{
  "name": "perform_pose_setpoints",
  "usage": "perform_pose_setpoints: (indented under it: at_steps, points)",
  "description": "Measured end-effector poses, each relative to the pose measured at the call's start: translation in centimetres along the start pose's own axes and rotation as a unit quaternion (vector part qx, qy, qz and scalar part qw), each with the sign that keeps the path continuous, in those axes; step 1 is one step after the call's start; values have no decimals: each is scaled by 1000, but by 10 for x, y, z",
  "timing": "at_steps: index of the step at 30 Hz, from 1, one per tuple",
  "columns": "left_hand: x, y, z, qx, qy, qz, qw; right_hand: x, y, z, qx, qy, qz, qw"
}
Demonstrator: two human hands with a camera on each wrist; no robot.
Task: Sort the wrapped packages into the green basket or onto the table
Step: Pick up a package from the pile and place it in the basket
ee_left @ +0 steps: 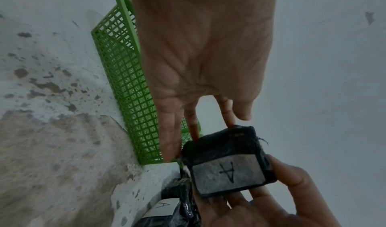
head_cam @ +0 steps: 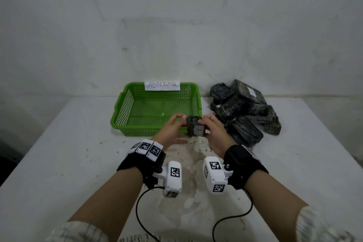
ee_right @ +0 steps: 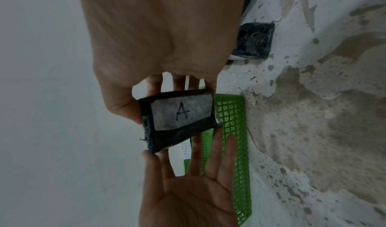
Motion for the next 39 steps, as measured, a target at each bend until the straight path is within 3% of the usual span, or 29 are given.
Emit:
perform_pose_setpoints:
  at_steps: [4,12,18,22,27,33,39]
  points:
    - [7,2,0,-1,-22,-11,1000,-2,-1,0,-19,-29,14,999]
    - [7,8,6,34,51,14,998,2,-4,1,-11,-24,-18,999]
    - [8,-2,4,46,141,-36,988,-3,-1,-3,20,-37,82,996]
    - [6,-3,7,80,182,-53,979,-3,-4,-7,54,-39,63,996]
    - [2,4,9,63,74,21,995,6,-4,-7,35,-75,16,996]
    - [-5,8,3,16,12,30,999,11,-5,-5,59,-78,-71,993]
    - [-6,5,6,2,-2,28,1000,13,-3,-3,53,-34,-49,997]
Point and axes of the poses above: each hand's wrist, its own y-axis towards the middle knuckle, its own x-axis out of the palm, z = x × y, the point moved 4 cm from there along y, towards the middle knuckle, and after that the axes turned 11 degrees about x, right-handed, at the moved point
